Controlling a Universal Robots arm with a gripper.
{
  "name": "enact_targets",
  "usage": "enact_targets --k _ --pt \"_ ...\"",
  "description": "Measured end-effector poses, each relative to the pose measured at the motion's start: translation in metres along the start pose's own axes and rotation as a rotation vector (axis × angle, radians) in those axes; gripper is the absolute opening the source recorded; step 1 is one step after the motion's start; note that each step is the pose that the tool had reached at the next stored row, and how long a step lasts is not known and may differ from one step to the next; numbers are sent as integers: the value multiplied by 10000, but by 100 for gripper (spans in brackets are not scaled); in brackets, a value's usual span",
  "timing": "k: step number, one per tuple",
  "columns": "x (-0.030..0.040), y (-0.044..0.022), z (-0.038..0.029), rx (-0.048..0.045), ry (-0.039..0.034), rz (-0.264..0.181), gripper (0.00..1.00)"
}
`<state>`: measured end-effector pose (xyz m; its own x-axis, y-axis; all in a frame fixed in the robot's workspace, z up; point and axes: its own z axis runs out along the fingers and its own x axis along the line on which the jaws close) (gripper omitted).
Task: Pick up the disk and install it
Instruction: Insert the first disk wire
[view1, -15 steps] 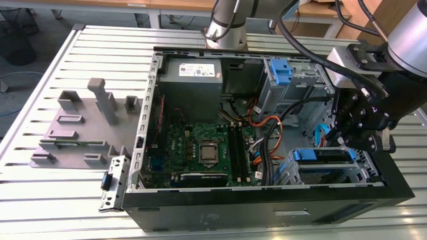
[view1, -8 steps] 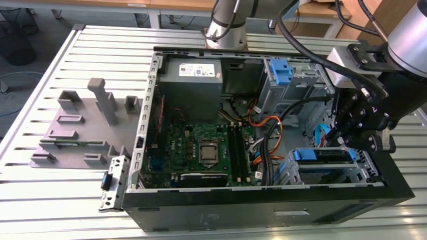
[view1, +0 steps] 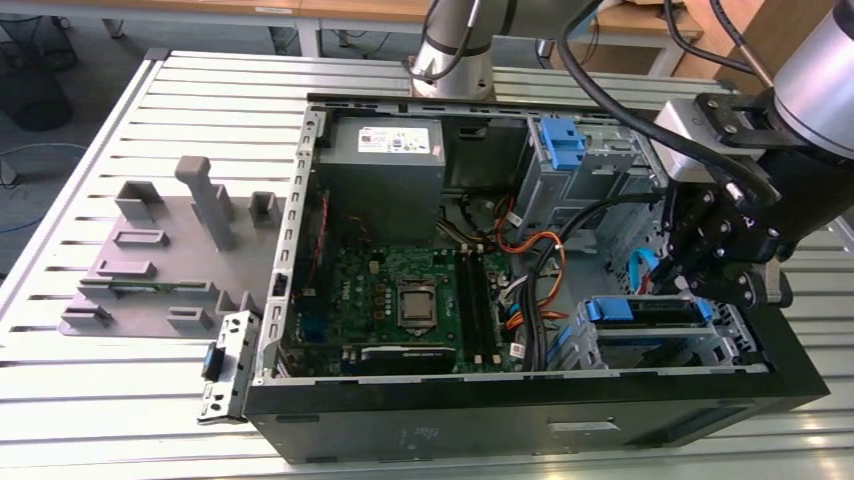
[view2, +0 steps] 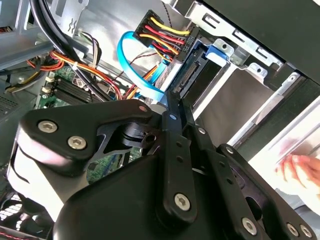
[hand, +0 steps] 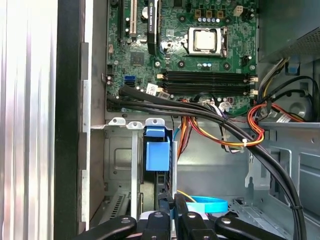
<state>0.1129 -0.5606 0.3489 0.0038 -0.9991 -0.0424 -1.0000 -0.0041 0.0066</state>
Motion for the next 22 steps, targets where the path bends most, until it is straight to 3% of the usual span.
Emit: enact_targets --k 10,22 --pt "8 -1 77 47 9 -127 16" --pt "16 -3 104 48 6 -115 16"
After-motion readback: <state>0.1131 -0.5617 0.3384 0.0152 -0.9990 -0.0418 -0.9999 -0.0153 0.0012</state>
